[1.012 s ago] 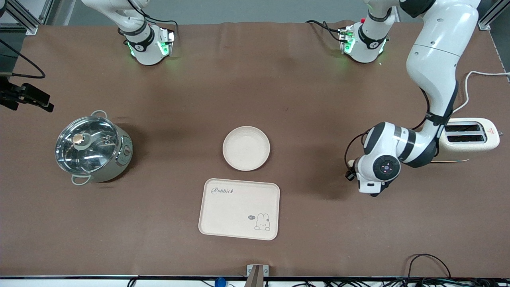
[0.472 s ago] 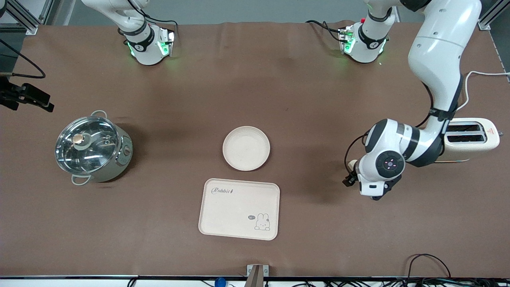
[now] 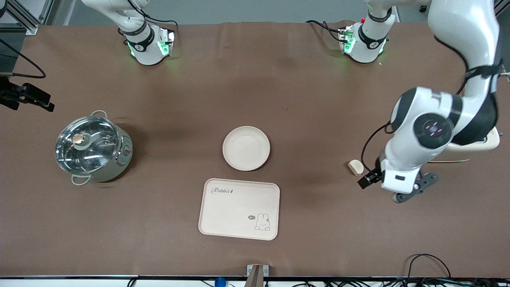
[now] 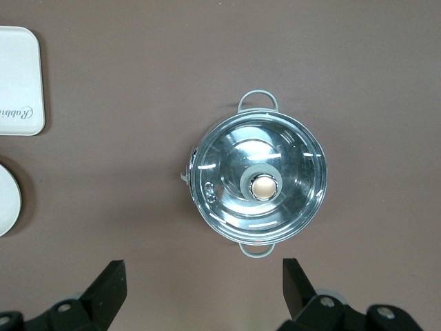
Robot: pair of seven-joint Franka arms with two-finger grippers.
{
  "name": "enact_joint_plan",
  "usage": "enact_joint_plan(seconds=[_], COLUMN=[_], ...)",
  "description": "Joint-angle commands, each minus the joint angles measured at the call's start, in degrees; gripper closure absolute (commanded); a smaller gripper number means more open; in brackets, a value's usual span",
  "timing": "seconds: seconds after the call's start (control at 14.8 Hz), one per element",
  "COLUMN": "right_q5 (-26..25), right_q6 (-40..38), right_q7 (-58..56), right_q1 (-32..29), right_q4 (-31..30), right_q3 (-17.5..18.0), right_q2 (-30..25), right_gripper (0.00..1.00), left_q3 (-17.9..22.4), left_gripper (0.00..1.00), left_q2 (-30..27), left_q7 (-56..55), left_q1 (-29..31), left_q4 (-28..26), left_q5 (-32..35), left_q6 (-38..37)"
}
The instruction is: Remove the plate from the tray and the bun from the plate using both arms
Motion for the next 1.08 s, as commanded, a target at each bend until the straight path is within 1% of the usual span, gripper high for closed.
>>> enact_joint_plan(seconds=[0.0,0.13,0.27,0.34,0.47,0.54,0.67,0.74,0.88,0.94,1.01], right_q5=[-0.17,-0.17,-0.08,-0.08,-0.08,-0.08,-0.08,-0.08,0.00,0.01,-0.08], right_q6=[-0.30,-0.30,-0.13,-0.21,-0.22,-0.13,-0.48,-0.57,-0.22,-0.30,-0.48], right_q7=[-0.38,-0.38,-0.38,-0.29,-0.38,-0.38,-0.38,-0.38,-0.38,-0.46,-0.46], right_q1=[-0.06,-0.15,-0.06,-0.06,-0.24,-0.33,-0.33,-0.41,-0.50,-0.42,-0.50], right_q4=[0.17,0.17,0.17,0.17,0.17,0.17,0.17,0.08,0.17,0.17,0.17], right_q3=[0.17,0.17,0.17,0.17,0.17,0.17,0.17,0.08,0.08,0.17,0.08], right_q2=[-0.05,0.04,0.04,0.04,0.04,0.04,0.04,0.04,0.13,0.13,0.04], right_gripper=[0.00,0.00,0.00,0.00,0.00,0.00,0.00,0.00,0.00,0.00,0.00], left_q3=[-0.80,-0.55,-0.46,-0.46,-0.37,-0.37,0.50,2.60,9.00,10.77,11.66], left_gripper=[0.00,0.00,0.00,0.00,0.00,0.00,0.00,0.00,0.00,0.00,0.00], left_q2=[-6.42,-10.90,-14.50,-16.27,-19.69,-20.75,-24.08,-25.76,-27.61,-28.32,-29.54], left_q7=[10.28,18.90,23.83,26.64,31.92,34.29,35.55,35.64,37.38,38.87,40.37], left_q1=[3.26,4.85,6.35,6.70,6.71,6.88,6.80,4.97,-0.30,-1.28,-1.64], left_q4=[-0.34,-0.25,0.01,0.10,0.02,0.10,-0.33,-0.95,-1.56,-1.92,-3.40], left_q5=[0.03,-3.64,-6.82,-7.18,-7.53,-7.71,-11.12,-12.09,-13.94,-15.17,-15.53], left_q6=[-5.92,-8.49,-10.59,-13.65,-17.09,-19.37,-22.64,-23.43,-27.46,-28.53,-28.97])
